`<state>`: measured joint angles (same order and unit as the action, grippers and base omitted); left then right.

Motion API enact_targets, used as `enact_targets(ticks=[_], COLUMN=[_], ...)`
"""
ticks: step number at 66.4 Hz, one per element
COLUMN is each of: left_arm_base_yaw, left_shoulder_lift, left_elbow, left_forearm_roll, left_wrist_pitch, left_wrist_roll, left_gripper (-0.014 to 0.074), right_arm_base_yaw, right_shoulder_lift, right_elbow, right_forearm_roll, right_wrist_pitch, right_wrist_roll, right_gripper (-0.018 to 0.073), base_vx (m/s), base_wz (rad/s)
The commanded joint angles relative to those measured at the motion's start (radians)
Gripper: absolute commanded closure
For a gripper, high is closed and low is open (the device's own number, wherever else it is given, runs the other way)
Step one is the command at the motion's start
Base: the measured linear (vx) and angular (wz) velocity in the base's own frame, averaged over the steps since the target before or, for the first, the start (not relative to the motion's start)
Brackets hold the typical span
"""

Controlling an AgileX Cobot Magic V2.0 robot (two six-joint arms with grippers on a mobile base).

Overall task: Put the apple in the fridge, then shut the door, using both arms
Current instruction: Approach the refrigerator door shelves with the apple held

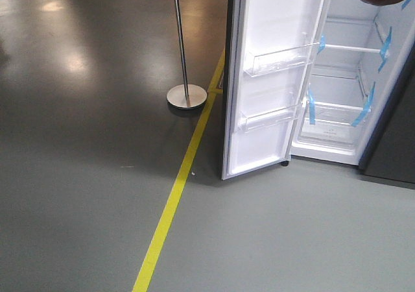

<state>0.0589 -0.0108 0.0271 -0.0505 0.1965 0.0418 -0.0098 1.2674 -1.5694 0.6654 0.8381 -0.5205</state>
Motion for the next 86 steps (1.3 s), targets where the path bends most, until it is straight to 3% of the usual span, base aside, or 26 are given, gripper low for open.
enact_targets(ticks=[1, 86], left_arm_base_yaw=[-0.002, -0.002], left_shoulder_lift=[-0.015, -0.015], left_elbow=[0.015, 0.015], left_forearm_roll=[-0.009, -0.009], left_wrist_pitch=[-0.077, -0.077], left_wrist_roll=[-0.002, -0.002], left_gripper=[0.0604, 0.0604], right_arm_base_yaw=[0.001, 0.001], right_shoulder_lift=[-0.026, -0.026], right_elbow=[-0.033, -0.033], right_forearm_roll=[0.032, 0.032], right_wrist_pitch=[-0.070, -0.070], right_wrist_roll=[-0.007, -0.007], right_gripper=[0.0419, 0.0419], base_vx=[0.08, 0.06], base_wz=[-0.05, -0.06])
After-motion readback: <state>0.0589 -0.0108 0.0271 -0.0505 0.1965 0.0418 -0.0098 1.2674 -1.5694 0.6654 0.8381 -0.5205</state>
